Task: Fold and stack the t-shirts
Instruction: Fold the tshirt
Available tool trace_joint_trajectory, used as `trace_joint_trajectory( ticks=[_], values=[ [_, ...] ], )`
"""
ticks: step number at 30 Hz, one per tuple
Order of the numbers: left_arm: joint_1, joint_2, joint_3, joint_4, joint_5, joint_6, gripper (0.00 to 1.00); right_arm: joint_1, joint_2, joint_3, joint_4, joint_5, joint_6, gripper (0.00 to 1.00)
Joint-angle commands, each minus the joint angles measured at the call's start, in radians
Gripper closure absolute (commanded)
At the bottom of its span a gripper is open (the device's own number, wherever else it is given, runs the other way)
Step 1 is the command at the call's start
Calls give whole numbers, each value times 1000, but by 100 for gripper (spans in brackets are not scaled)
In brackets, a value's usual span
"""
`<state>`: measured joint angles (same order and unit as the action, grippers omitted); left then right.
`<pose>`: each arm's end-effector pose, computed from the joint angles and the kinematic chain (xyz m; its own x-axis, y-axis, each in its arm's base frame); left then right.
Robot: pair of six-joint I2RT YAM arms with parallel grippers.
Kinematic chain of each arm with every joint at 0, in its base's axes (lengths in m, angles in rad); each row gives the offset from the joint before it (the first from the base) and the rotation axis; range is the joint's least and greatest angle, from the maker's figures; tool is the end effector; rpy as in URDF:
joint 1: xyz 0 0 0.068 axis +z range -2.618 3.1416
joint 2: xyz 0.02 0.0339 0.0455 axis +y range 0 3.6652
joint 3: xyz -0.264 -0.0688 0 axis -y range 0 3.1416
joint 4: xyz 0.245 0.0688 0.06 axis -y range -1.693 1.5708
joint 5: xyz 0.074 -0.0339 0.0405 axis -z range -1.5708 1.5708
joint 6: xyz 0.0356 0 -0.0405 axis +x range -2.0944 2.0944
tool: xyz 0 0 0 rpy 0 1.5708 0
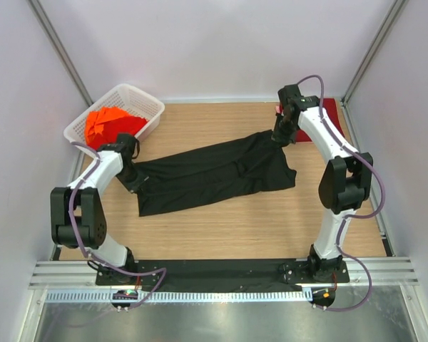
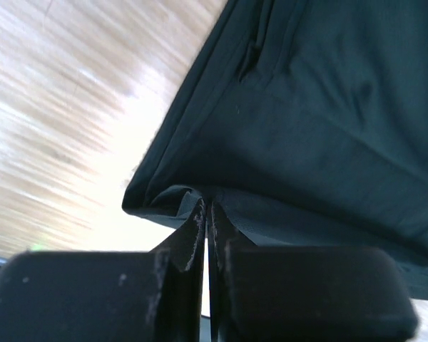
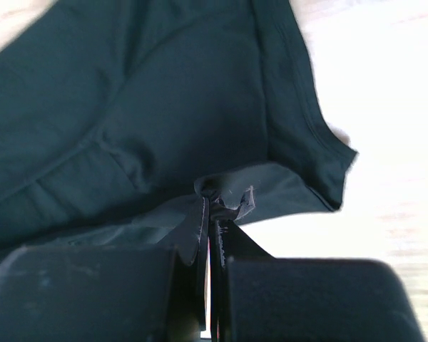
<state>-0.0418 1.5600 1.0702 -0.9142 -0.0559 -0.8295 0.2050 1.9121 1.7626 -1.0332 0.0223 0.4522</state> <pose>0.2796 -0.0097 0.2071 -0.6892 -0.7083 -0.1527 -0.7048 0.7043 -0.0853 0.3928 0.0809 0.2837 -0.9005 0.2590 -0.3494 0.2204 0.9643 0.1468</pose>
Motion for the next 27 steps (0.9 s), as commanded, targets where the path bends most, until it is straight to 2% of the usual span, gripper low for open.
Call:
trace_joint_trajectory(
  ticks=[1, 8, 27],
  values=[
    [17, 34, 54, 28, -13, 15, 100, -6, 25, 87, 12, -42, -15, 99],
    [37, 95, 91, 34, -7, 23, 100, -4, 106, 196, -5, -74, -9, 99],
    [82, 175, 151, 57, 31, 47, 100, -6, 206, 299, 4, -102, 9, 99]
  ],
)
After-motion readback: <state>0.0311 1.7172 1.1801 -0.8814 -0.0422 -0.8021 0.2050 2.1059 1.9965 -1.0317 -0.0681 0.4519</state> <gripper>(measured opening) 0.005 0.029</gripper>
